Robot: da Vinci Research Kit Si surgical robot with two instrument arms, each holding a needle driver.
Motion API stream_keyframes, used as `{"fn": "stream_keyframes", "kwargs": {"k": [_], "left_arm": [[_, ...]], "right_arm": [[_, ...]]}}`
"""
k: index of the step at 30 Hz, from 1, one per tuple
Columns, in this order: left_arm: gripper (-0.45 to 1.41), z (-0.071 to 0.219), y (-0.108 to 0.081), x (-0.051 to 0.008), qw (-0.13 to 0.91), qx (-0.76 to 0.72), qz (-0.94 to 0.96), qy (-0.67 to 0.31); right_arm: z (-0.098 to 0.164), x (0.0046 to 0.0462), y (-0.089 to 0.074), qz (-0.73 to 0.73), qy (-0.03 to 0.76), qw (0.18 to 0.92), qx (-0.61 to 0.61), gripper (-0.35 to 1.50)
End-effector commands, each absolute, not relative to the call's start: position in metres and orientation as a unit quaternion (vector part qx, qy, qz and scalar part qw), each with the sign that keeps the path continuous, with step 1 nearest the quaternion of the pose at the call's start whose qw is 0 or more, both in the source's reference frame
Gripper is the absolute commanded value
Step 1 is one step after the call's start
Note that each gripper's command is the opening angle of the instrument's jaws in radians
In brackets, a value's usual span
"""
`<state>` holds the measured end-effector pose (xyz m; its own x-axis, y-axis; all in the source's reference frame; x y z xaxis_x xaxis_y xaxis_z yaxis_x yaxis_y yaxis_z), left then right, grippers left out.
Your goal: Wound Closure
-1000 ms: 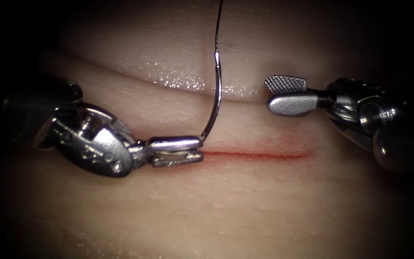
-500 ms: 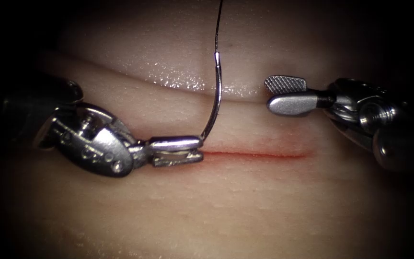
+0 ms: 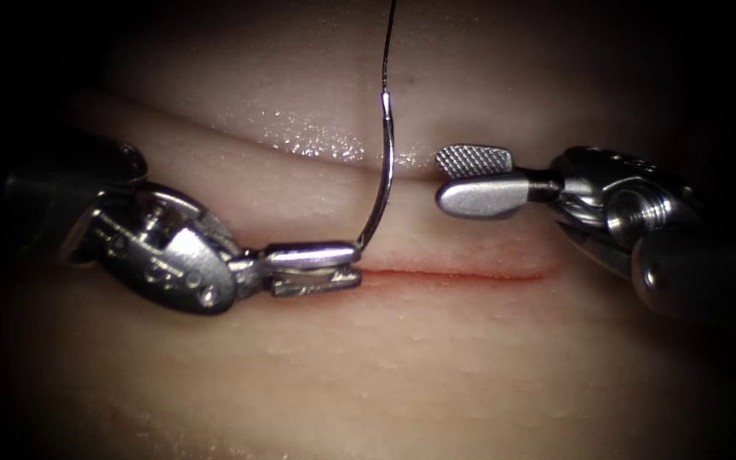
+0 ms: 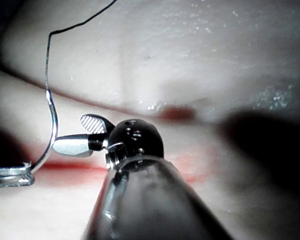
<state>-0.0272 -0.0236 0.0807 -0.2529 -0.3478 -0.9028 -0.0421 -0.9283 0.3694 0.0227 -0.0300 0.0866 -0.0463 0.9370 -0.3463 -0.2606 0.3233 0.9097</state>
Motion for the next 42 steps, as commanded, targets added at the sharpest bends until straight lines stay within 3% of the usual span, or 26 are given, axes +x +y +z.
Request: {"fn": "stream_keyframes", "kwargs": {"k": [1, 13, 29, 36, 42], "left_arm": [[-0.45, 0.0813, -0.0239, -0.0278, 0.099, 0.604, -0.774, -0.161], [-0.45, 0.0813, -0.0239, -0.0278, 0.099, 0.604, -0.774, -0.161], [-0.45, 0.0813, -0.0239, -0.0278, 0.099, 0.604, -0.774, -0.161], [-0.45, 0.0813, -0.0237, -0.0281, 0.091, 0.588, -0.786, -0.167], [-0.45, 0.0812, -0.0237, -0.0291, 0.088, 0.584, -0.789, -0.170]], "right_arm": [[0.0872, 0.0238, -0.0299, 0.493, 0.525, 0.621, 0.310, 1.13], [0.0866, 0.0241, -0.0294, 0.526, 0.497, 0.629, 0.284, 1.33], [0.0861, 0.0241, -0.0296, 0.527, 0.495, 0.630, 0.284, 1.33], [0.0857, 0.0255, -0.0302, 0.529, 0.476, 0.642, 0.284, 1.13], [0.0858, 0.0267, -0.0299, 0.555, 0.449, 0.649, 0.263, 1.13]]}}
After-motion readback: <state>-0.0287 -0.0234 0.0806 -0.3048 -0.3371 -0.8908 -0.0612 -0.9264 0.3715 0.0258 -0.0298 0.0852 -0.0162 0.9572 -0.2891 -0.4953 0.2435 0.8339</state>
